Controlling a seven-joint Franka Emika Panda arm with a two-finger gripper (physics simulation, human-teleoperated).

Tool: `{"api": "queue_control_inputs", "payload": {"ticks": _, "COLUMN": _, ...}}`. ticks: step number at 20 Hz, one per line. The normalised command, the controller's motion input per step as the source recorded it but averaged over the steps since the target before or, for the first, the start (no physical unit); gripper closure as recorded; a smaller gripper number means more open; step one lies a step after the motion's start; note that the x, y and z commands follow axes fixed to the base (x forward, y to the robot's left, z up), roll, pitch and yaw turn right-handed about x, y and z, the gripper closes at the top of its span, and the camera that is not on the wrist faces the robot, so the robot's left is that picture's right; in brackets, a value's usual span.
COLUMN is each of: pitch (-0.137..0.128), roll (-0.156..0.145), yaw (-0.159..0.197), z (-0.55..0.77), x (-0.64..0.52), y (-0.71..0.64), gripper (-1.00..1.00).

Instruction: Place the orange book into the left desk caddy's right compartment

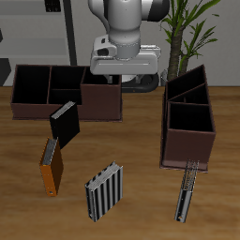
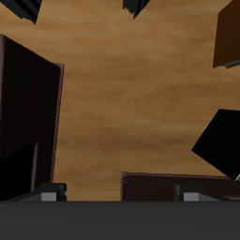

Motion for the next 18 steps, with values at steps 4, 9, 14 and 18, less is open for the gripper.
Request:
{"api": "queue_control_inputs", "payload": {"ticks": 4, "pitch": -0.001, "roll": 0.003, "yaw": -0.012, "z": 0.01, "x": 0.00, "y": -0.01, "gripper": -1.00}}
{"api": "queue_control_inputs", "payload": {"ticks": 9, "pitch": -0.001, "roll": 0.033, "yaw": -0.023, "z": 0.10, "x": 0.11, "y": -0.31, "gripper": -1.00}}
{"api": "queue_control_inputs", "payload": {"ticks": 14, "pitch": 0.000, "roll": 0.034, "yaw": -0.037, "z": 0.08, "x": 0.15, "y": -0.46, "gripper": -1.00}}
{"api": "queue_control_inputs", "payload": {"ticks": 18, "pitch": -0.030, "roll": 0.011, "yaw": -0.030, "z": 0.15, "x": 0.29, "y": -0.88, "gripper": -1.00}}
